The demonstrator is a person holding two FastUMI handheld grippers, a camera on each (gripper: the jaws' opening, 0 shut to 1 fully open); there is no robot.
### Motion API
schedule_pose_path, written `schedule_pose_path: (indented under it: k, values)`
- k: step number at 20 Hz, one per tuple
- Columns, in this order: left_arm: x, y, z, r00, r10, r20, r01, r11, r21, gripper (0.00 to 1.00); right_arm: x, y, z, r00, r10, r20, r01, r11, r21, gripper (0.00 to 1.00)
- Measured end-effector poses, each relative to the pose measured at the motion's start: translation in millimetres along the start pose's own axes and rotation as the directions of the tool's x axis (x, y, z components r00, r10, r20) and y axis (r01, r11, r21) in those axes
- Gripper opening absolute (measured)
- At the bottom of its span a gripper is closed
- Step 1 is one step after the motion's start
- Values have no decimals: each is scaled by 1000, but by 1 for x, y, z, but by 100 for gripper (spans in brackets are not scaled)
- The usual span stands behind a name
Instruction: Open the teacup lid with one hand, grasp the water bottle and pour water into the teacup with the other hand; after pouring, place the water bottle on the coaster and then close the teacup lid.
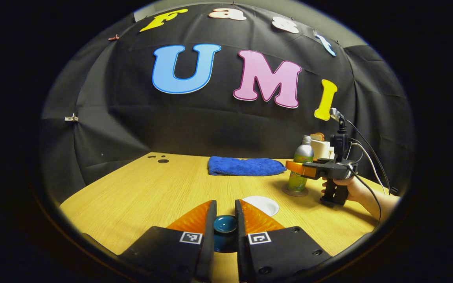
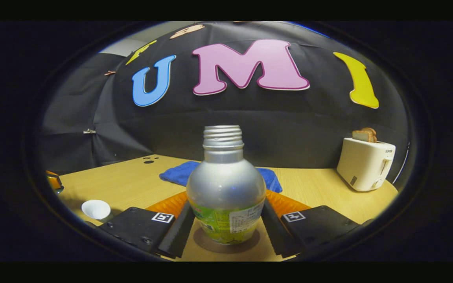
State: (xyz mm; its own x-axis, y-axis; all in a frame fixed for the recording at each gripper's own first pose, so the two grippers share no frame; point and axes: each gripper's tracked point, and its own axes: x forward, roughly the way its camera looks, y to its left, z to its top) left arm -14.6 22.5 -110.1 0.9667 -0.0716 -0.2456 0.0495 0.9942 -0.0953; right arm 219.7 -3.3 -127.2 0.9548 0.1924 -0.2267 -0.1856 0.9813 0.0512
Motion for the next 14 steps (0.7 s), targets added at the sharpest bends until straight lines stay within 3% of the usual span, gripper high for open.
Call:
schedule_pose_path:
  k: [4, 10, 14]
  values:
    - [-2, -2, 3, 1000, 3, 2, -3, 1000, 12, 28, -3, 1, 1, 1000, 0, -7, 0, 1000, -1, 99]
    - [-7, -10, 5, 1000, -7, 9, 7, 1000, 16, 28, -17, 5, -5, 1000, 4, -31, -6, 999, -36, 99]
    - [-11, -17, 5, 1000, -15, 10, 14, 1000, 25, 28, -28, -9, -8, 997, -69, -32, 65, 991, -115, 96]
